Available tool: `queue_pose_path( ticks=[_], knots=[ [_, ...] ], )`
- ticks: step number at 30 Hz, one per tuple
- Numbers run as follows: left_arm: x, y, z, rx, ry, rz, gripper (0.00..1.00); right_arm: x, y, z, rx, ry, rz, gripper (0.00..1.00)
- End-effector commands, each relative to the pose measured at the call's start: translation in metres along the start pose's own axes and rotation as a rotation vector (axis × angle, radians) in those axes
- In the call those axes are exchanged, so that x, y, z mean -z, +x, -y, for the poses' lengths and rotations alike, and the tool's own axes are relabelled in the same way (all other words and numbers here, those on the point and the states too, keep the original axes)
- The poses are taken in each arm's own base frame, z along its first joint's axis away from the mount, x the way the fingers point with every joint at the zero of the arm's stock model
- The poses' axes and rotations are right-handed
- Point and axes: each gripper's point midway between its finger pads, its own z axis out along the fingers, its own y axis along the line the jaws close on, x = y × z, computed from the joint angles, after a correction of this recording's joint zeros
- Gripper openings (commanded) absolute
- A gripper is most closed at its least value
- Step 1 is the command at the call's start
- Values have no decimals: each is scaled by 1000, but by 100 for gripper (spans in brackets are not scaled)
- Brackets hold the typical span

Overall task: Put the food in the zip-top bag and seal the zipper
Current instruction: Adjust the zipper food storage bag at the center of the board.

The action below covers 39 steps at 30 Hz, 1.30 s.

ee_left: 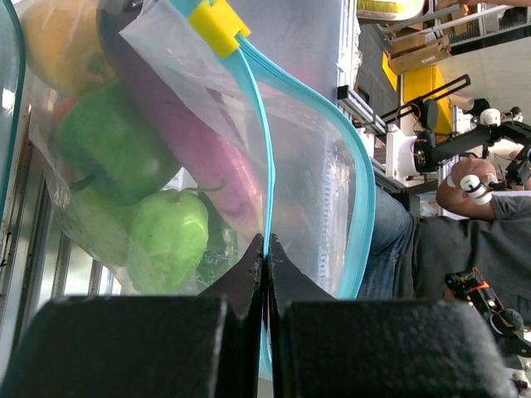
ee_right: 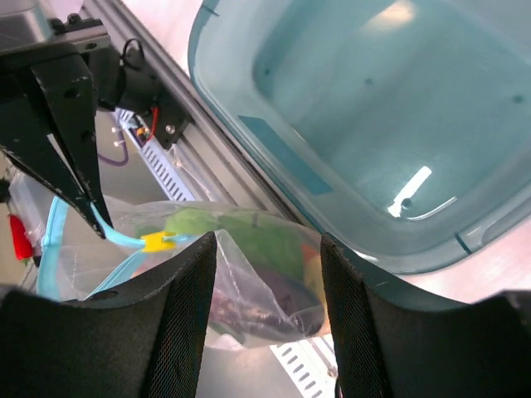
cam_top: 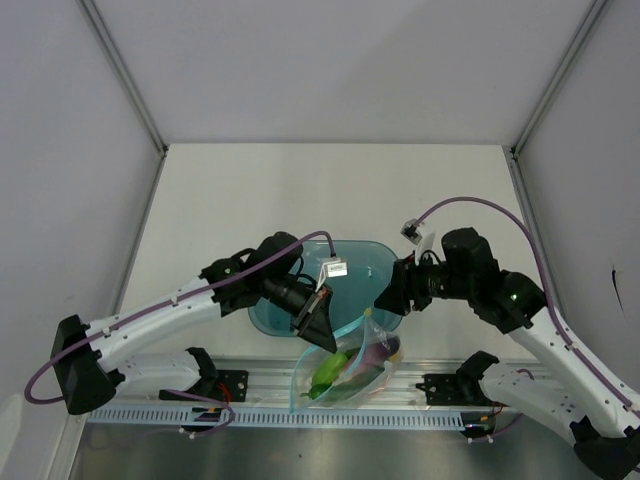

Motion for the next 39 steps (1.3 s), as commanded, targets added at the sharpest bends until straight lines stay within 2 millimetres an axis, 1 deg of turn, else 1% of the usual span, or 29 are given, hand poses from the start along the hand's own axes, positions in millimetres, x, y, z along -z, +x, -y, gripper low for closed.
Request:
queue_pose_path(
  ticks=[1, 3, 5, 8, 10, 13, 15, 18, 20, 24, 28, 31, 32, 36, 39],
  knots=[
    [5, -3, 4, -39, 7, 21, 1, 23, -15, 2, 21, 94, 36, 56],
    [6, -5, 5, -38, 5, 27, 1, 31, -24, -6, 2, 88, 57, 55],
    [7, -8, 7, -42, 5, 34, 1, 34, -23, -14, -77, 76, 48, 54],
    [7, -14, 10, -45, 5, 50, 1, 39, -22, -27, -162, 47, 42, 48],
    [7, -17, 12, -44, 9, 58, 0, 43, -25, -36, -187, 21, 54, 46],
    [8, -23, 16, -49, 13, 66, 0, 46, -27, -59, -228, -80, 50, 45],
    [8, -25, 17, -48, 12, 69, 1, 49, -23, -76, -252, -157, 15, 44],
    [10, -30, 20, -55, 6, 79, 1, 49, -24, -93, -281, -231, -5, 44],
    [11, -31, 20, -50, -5, 84, 1, 48, -20, -94, -295, -229, -33, 43],
    [13, -35, 24, -55, -5, 94, 1, 42, -5, -87, -329, -178, -121, 42],
    [13, -39, 26, -60, -8, 99, 1, 41, -2, -88, -350, -163, -150, 41],
    [12, -40, 23, -52, -13, 95, 1, 37, 1, -87, -350, -152, -182, 41],
    [12, -41, 23, -56, -14, 94, 1, 35, 4, -89, -346, -160, -199, 40],
    [10, -40, 19, -46, -26, 84, 1, 25, 16, -86, -352, -151, -250, 40],
    [10, -39, 15, -42, -40, 82, 1, 23, 21, -84, -345, -136, -271, 40]
  ],
)
